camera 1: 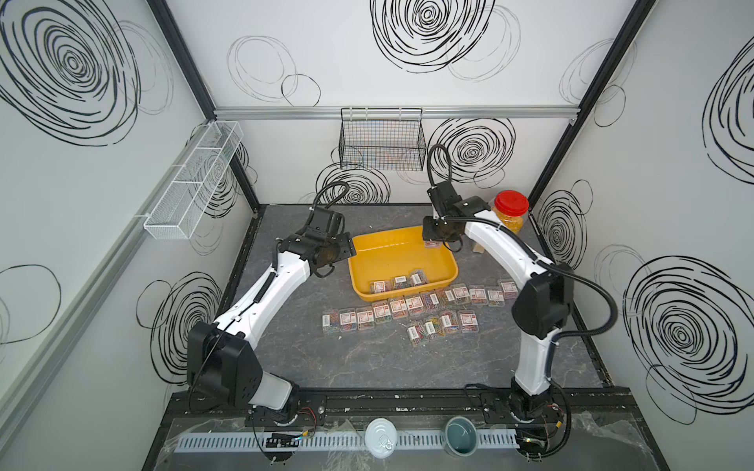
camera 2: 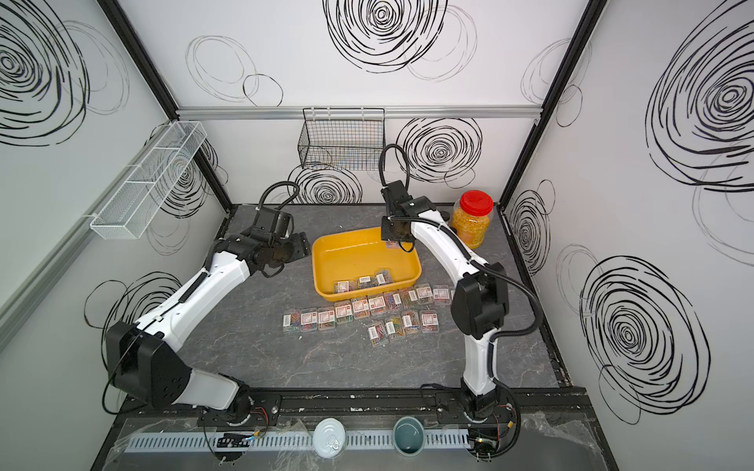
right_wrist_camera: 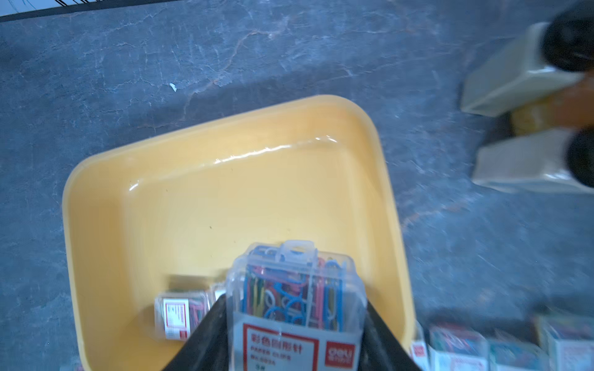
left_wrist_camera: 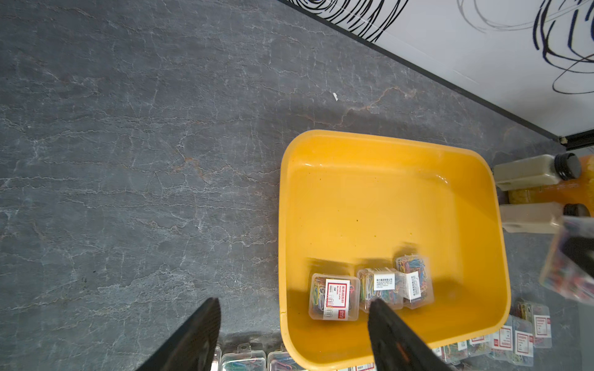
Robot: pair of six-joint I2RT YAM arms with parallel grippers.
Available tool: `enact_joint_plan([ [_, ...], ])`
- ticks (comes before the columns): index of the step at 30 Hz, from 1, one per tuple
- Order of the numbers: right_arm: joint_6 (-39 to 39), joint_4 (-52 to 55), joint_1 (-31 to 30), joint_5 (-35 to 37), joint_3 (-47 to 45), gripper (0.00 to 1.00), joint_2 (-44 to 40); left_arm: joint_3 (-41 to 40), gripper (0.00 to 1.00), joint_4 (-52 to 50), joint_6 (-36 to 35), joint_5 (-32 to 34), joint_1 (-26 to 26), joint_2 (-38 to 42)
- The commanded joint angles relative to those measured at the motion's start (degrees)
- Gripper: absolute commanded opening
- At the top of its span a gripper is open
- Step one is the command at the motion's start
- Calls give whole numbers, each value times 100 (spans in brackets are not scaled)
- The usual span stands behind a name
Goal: Take the paper clips out of the storage box
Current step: Pick up the boxed paper clips from the storage box, then place the boxed paper clips at the center of the board.
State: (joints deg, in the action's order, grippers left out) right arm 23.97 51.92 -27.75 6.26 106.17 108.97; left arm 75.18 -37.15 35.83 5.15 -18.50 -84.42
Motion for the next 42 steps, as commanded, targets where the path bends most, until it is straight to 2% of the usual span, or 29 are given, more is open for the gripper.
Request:
enact_joint_plan([
  [1,-166,393,218,418,-796,46,-779,145,77,249,-25,4,-29,-108],
  [9,259,551,911,268,-2566,43,-1908,303,77,292,-204,-84,-22,-366],
  [14,486,524,1072,307,-3384,43,-2242,323,77,275,-236,-157,-13,-484],
  [19,684,38,1438,10,-4425,42,-2521,257,76,322,-252,-236,-51,-518],
  [25,698,-23,1621,-76,-4739,39,-2526,449,76,199,-306,-293,-45,-693],
  [30,821,-112,1538,-256,-5124,43,-2755,454,76,209,-310,-304,-67,-769],
  [42,974,-470,1602,-240,-5474,42,-2298,314,76,339,-174,-281,-127,-781],
])
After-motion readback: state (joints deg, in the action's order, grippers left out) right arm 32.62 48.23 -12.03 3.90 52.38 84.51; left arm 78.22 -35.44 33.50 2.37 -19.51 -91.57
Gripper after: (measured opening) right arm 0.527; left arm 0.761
